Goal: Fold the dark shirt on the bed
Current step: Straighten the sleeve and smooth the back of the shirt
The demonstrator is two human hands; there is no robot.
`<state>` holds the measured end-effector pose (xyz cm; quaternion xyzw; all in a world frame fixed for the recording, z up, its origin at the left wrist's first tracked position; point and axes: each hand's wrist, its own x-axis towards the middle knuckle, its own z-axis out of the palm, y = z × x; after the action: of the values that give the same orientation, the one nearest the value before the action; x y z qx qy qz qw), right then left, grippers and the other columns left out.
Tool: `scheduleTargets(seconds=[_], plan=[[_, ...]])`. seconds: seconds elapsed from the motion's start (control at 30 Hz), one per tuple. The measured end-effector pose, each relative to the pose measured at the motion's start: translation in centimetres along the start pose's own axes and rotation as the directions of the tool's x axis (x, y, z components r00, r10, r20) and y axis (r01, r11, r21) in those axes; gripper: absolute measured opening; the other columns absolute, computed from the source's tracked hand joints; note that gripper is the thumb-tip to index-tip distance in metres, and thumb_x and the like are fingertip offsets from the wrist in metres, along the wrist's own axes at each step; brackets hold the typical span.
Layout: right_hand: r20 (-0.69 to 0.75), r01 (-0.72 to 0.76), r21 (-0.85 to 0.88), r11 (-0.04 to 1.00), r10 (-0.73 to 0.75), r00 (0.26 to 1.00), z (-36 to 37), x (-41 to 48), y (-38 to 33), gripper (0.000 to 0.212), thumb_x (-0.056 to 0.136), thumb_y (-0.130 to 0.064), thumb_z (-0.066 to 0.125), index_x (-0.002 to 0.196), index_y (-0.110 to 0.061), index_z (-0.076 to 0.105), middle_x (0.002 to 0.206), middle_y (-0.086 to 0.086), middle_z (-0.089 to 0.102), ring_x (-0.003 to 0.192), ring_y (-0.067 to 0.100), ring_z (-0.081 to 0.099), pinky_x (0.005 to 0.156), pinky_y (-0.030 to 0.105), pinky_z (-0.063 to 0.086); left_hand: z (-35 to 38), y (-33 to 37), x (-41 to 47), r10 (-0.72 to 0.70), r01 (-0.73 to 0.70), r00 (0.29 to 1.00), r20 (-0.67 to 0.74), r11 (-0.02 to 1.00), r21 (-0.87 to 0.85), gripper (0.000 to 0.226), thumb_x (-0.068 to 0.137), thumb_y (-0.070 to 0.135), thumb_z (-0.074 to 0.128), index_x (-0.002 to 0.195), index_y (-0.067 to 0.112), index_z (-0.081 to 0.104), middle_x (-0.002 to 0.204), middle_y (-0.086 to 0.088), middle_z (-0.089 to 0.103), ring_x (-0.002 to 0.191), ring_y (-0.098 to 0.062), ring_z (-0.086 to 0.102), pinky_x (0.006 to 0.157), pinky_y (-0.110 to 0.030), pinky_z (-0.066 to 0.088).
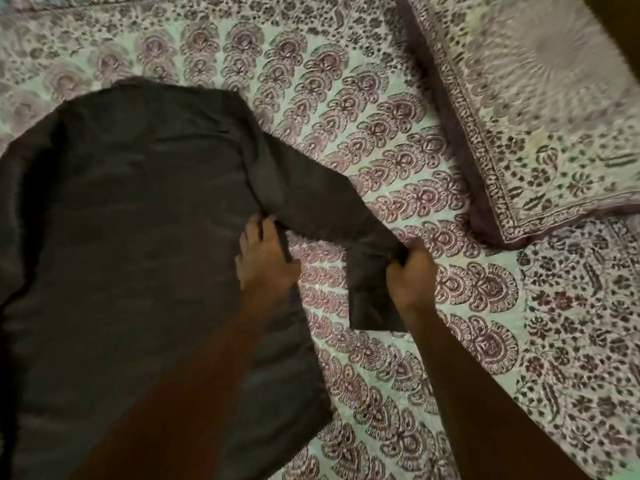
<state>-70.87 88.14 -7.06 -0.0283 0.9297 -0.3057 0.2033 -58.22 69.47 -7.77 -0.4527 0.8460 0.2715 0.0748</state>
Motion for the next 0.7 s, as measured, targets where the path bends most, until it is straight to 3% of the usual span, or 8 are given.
scheduleTargets(seconds=[0.1, 0.17, 0.27, 0.37, 0.47, 0.57, 0.63, 0.7], plan=[[-0.16, 0.179, -0.13, 0.975, -0.199, 0.967, -3.6, 1.2, -1.4, 0.038, 0.086, 0.0, 0.062, 0.122, -0.007, 0.053, 0.109, 0.021, 0.065, 0.096, 0.039, 0.066, 0.078, 0.046, 0.055, 0.3, 0.9, 1.7, -0.041, 0.03, 0.993, 0.111, 0.995, 0.097, 0.118, 0.07, 0.046, 0.092, 0.161, 0.026, 0.02, 0.163, -0.01, 0.024, 0.143, -0.043, 0.032, 0.109, -0.066, 0.042], [-0.233, 0.372, -0.355, 0.858, -0.467, 0.853, -5.3, 2.3, -1.9, 0.048, 0.078, -0.004, 0.071, 0.125, -0.007, 0.06, 0.11, 0.019, 0.065, 0.093, 0.039, 0.065, 0.074, 0.044, 0.056, 0.7, 1.1, 2.3, -0.04, 0.01, 0.989, 0.14, 0.977, 0.212, 0.122, 0.069, 0.048, 0.093, 0.163, 0.03, 0.016, 0.166, -0.011, 0.02, 0.145, -0.046, 0.029, 0.111, -0.066, 0.041], [-0.094, 0.512, -0.576, 0.637, -0.674, 0.733, -5.9, 3.9, -1.8, 0.05, 0.071, -0.005, 0.076, 0.12, -0.007, 0.067, 0.103, 0.019, 0.065, 0.088, 0.038, 0.064, 0.072, 0.042, 0.057, 0.6, 1.6, 3.0, -0.063, 0.019, 0.986, 0.152, 0.961, 0.276, 0.127, 0.067, 0.049, 0.094, 0.163, 0.034, 0.013, 0.165, -0.011, 0.021, 0.146, -0.046, 0.03, 0.11, -0.065, 0.044], [0.385, 0.58, -0.602, 0.549, -0.437, 0.813, -4.5, 4.0, -1.4, 0.051, 0.084, -0.018, 0.078, 0.132, -0.018, 0.059, 0.12, 0.013, 0.063, 0.104, 0.035, 0.064, 0.085, 0.046, 0.06, 0.1, 1.9, 3.4, -0.063, 0.001, 0.982, 0.181, 0.946, 0.323, 0.127, 0.067, 0.051, 0.094, 0.162, 0.036, 0.012, 0.163, -0.012, 0.022, 0.144, -0.046, 0.033, 0.104, -0.061, 0.048], [0.606, 0.449, -0.488, 0.749, -0.078, 0.791, -3.4, 4.1, -0.4, 0.063, 0.084, -0.064, 0.071, 0.133, -0.026, 0.056, 0.127, 0.005, 0.063, 0.115, 0.029, 0.065, 0.093, 0.047, 0.058, -0.1, 1.9, 3.4, -0.057, -0.008, 0.984, 0.17, 0.933, 0.36, 0.125, 0.066, 0.055, 0.093, 0.161, 0.036, 0.013, 0.161, -0.011, 0.025, 0.142, -0.043, 0.037, 0.099, -0.058, 0.051], [0.334, 0.293, -0.261, 0.92, -0.199, 0.922, -3.0, 4.1, -0.1, 0.073, 0.083, -0.084, 0.05, 0.121, -0.023, 0.064, 0.098, 0.005, 0.07, 0.091, 0.025, 0.071, 0.08, 0.038, 0.059, -0.1, 1.9, 3.4, -0.045, -0.025, 0.983, 0.178, 0.927, 0.375, 0.124, 0.068, 0.055, 0.092, 0.161, 0.034, 0.013, 0.162, -0.012, 0.024, 0.142, -0.042, 0.038, 0.097, -0.055, 0.053], [0.105, 0.25, -0.301, 0.92, -0.229, 0.968, -2.7, 4.7, 0.0, 0.06, 0.095, -0.061, 0.061, 0.135, -0.017, 0.055, 0.118, 0.019, 0.061, 0.11, 0.038, 0.063, 0.089, 0.046, 0.054, -0.2, 1.8, 3.5, -0.031, -0.04, 0.983, 0.179, 0.923, 0.384, 0.123, 0.07, 0.054, 0.091, 0.162, 0.031, 0.013, 0.16, -0.014, 0.026, 0.14, -0.042, 0.04, 0.093, -0.054, 0.055], [0.096, 0.096, -0.453, 0.886, -0.059, 0.994, -2.6, 5.6, -0.1, 0.076, 0.091, -0.046, 0.075, 0.153, -0.024, 0.038, 0.151, 0.027, 0.033, 0.141, 0.05, 0.033, 0.11, 0.062, 0.038, -0.2, 1.7, 3.6, -0.02, -0.054, 0.982, 0.186, 0.921, 0.385, 0.123, 0.07, 0.055, 0.09, 0.162, 0.031, 0.012, 0.158, -0.014, 0.026, 0.139, -0.041, 0.041, 0.09, -0.053, 0.056]])
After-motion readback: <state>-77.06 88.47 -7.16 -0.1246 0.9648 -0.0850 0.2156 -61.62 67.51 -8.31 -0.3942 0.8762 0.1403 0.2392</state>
